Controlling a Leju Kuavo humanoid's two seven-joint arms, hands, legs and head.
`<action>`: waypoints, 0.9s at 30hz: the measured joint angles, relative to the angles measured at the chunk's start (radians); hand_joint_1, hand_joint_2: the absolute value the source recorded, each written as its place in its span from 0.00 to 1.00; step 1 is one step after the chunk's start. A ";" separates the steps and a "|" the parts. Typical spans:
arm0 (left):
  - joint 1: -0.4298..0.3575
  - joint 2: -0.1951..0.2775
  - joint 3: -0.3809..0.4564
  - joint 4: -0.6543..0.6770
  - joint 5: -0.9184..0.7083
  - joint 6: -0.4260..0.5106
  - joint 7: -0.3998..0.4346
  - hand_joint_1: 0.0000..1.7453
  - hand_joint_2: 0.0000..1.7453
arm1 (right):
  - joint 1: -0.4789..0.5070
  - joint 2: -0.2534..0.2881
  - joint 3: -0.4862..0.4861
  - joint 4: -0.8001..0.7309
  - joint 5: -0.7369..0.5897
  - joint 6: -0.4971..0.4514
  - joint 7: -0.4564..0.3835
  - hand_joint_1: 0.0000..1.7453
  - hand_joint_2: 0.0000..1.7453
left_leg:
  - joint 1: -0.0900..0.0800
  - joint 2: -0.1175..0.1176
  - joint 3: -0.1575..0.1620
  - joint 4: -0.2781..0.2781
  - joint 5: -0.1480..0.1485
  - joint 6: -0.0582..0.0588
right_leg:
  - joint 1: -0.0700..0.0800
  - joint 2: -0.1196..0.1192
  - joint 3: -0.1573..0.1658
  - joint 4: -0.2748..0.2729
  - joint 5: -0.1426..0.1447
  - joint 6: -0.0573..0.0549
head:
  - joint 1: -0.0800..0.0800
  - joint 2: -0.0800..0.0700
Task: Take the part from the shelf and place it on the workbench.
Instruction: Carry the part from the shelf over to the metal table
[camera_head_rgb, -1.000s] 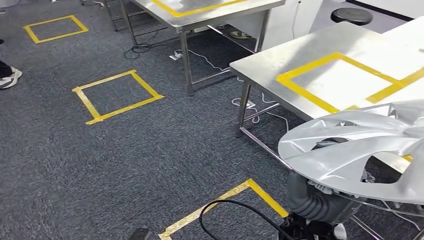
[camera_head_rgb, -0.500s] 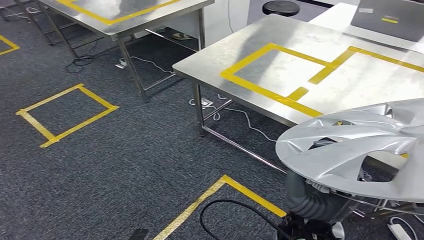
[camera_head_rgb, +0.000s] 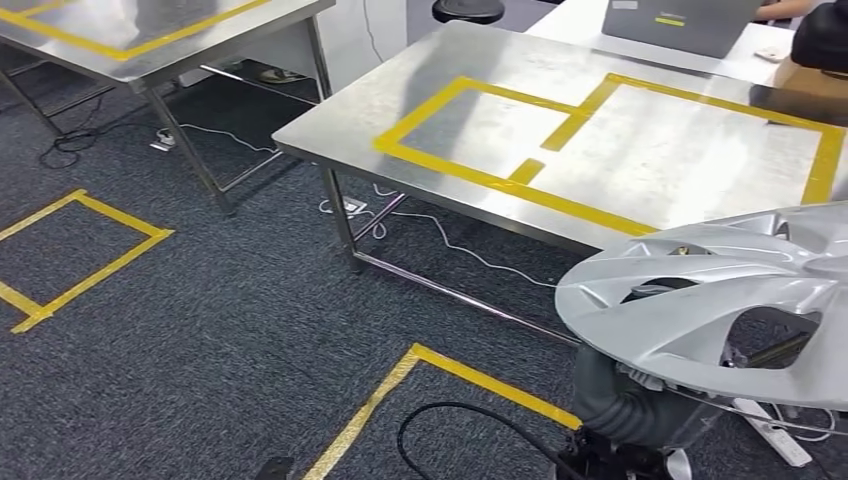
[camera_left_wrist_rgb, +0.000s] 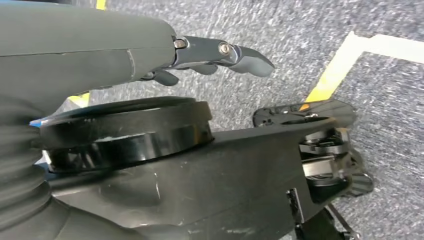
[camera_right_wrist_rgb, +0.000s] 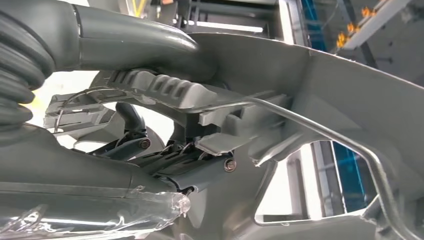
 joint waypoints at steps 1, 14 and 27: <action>0.000 0.000 0.000 0.000 0.000 0.000 0.000 0.00 1.00 | 0.000 0.000 0.000 0.000 0.000 0.000 0.000 1.00 1.00 | -0.003 0.008 0.002 0.000 -0.001 -0.005 | 0.002 0.000 0.003 -0.008 -0.001 -0.006 | -0.001 0.000; -0.001 0.002 0.001 0.000 0.000 0.000 0.000 0.00 1.00 | 0.000 0.000 0.000 0.000 -0.001 0.000 0.000 1.00 1.00 | 0.019 -0.143 -0.050 0.081 -0.004 -0.033 | -0.013 0.176 -0.010 -0.013 0.021 -0.024 | -0.008 0.000; 0.002 0.001 0.002 0.000 -0.001 0.000 0.000 0.00 1.00 | 0.000 0.000 0.000 0.000 -0.004 -0.001 0.001 1.00 1.00 | 0.010 -0.034 -0.015 0.000 0.010 0.015 | -0.011 0.065 -0.126 0.216 -0.072 0.017 | 0.004 0.000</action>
